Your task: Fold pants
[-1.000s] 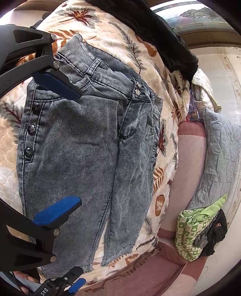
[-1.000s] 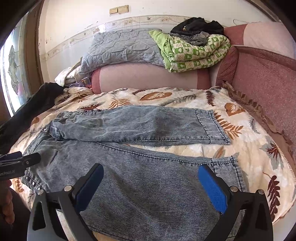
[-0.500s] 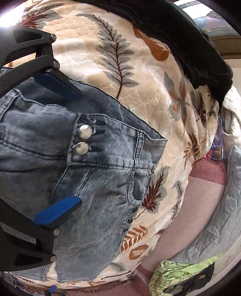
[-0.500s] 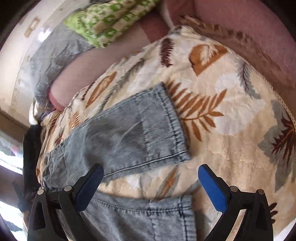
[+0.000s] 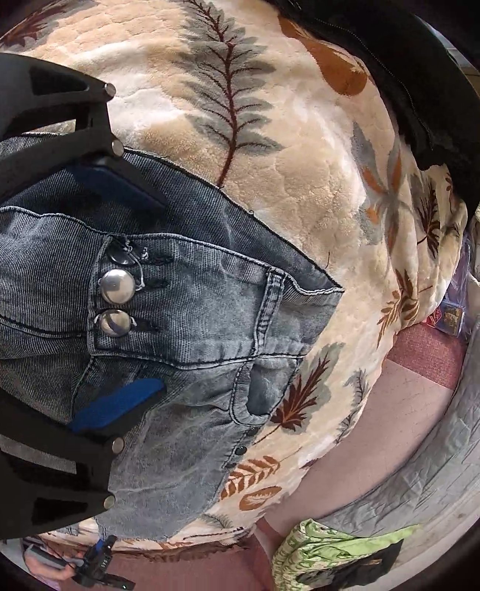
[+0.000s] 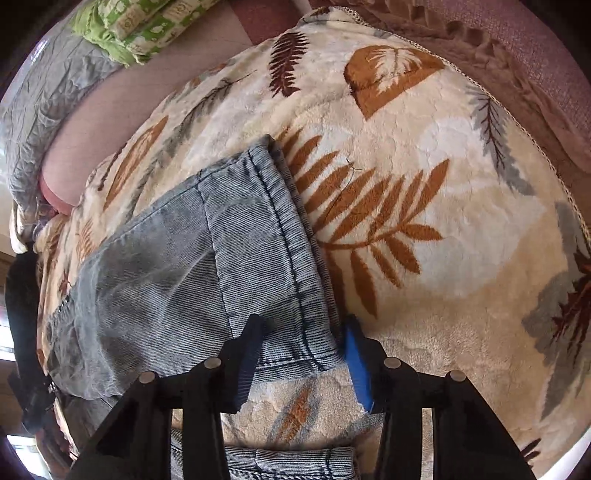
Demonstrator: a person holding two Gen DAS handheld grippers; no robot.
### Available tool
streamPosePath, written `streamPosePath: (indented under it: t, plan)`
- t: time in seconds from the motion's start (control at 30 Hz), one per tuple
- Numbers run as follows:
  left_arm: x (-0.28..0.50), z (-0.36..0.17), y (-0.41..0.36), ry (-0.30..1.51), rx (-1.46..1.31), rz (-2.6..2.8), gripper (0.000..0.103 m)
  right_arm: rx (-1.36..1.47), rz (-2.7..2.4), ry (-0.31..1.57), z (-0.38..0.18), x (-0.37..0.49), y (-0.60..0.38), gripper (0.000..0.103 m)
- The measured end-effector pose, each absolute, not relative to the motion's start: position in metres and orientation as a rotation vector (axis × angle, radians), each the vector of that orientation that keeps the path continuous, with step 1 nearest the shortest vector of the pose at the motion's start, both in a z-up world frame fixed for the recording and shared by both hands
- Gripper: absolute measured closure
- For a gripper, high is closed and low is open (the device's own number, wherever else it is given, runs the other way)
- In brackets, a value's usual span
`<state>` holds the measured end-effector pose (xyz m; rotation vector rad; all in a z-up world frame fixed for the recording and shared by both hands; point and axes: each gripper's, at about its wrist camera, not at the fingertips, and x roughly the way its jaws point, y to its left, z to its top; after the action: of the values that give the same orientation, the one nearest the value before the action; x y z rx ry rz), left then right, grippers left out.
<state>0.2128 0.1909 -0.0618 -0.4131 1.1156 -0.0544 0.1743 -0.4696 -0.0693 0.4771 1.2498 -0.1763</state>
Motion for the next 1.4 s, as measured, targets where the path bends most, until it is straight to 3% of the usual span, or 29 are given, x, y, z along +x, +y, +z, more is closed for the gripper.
streamPosePath:
  t: [0.07,0.27,0.33,0.4,0.43,0.53,0.7,0.73,0.77,0.83,0.87,0.9,0.93,0.97,1.0,1.13,1.3,1.33,1.37,1.4]
  plan:
    - [0.216,-0.062,0.197,1.132,-0.456,-0.077,0.027,0.466,-0.174,1.251,-0.07,0.174,-0.469,0.062]
    - [0.22,-0.063,0.194,1.182,-0.415,-0.097,0.043,0.457,-0.173,1.25,-0.071,0.175,-0.468,0.062]
    - [0.221,-0.065,0.19,1.204,-0.398,-0.123,0.07,0.453,-0.169,1.25,-0.071,0.177,-0.466,0.062]
    - [0.221,-0.064,0.182,1.218,-0.345,-0.124,0.076,0.435,-0.169,1.247,-0.071,0.177,-0.464,0.063]
    - [0.221,-0.061,0.177,1.212,-0.295,-0.108,0.076,0.409,-0.179,1.244,-0.07,0.178,-0.46,0.072]
    - [0.22,-0.048,0.168,1.193,-0.196,-0.041,0.076,0.313,-0.186,1.227,-0.059,0.18,-0.447,0.079]
    - [0.206,-0.026,0.137,1.11,0.141,0.06,0.075,0.021,-0.249,1.098,-0.018,0.175,-0.414,0.079]
    - [0.205,-0.034,0.132,1.127,0.2,0.083,0.068,-0.005,-0.26,1.1,-0.02,0.175,-0.413,0.079]
    - [0.206,-0.048,0.128,1.175,0.284,0.1,0.054,-0.028,-0.264,1.133,-0.033,0.177,-0.413,0.079]
    - [0.207,-0.064,0.126,1.202,0.384,0.124,0.046,-0.092,-0.249,1.303,-0.078,0.182,-0.415,0.073]
    - [0.205,-0.057,0.127,1.179,0.39,0.133,0.044,-0.099,-0.246,1.243,-0.072,0.178,-0.416,0.066]
    - [0.204,-0.05,0.13,1.162,0.386,0.137,0.042,-0.093,-0.274,1.225,-0.062,0.176,-0.419,0.057]
    - [0.203,-0.04,0.133,1.133,0.37,0.138,0.041,-0.043,-0.267,1.196,-0.05,0.172,-0.425,0.036]
    - [0.203,-0.028,0.136,1.102,0.354,0.131,0.038,0.021,-0.241,1.147,-0.037,0.169,-0.432,0.025]
    - [0.204,-0.021,0.137,1.073,0.347,0.13,0.035,0.054,-0.249,1.114,-0.027,0.169,-0.44,0.024]
    - [0.208,0.004,0.141,0.952,0.38,0.234,0.03,0.19,-0.206,1.057,-0.015,0.202,-0.462,0.024]
    - [0.219,-0.001,0.152,0.953,0.308,0.273,0.03,0.28,-0.2,1.121,-0.054,0.266,-0.467,0.026]
    - [0.219,0.001,0.151,0.937,0.281,0.263,0.03,0.283,-0.18,1.142,-0.064,0.274,-0.465,0.044]
    - [0.221,0.004,0.15,0.926,0.245,0.239,0.03,0.281,-0.173,1.159,-0.07,0.28,-0.462,0.07]
    - [0.226,0.004,0.148,0.923,0.217,0.212,0.03,0.246,-0.186,1.15,-0.07,0.283,-0.457,0.071]
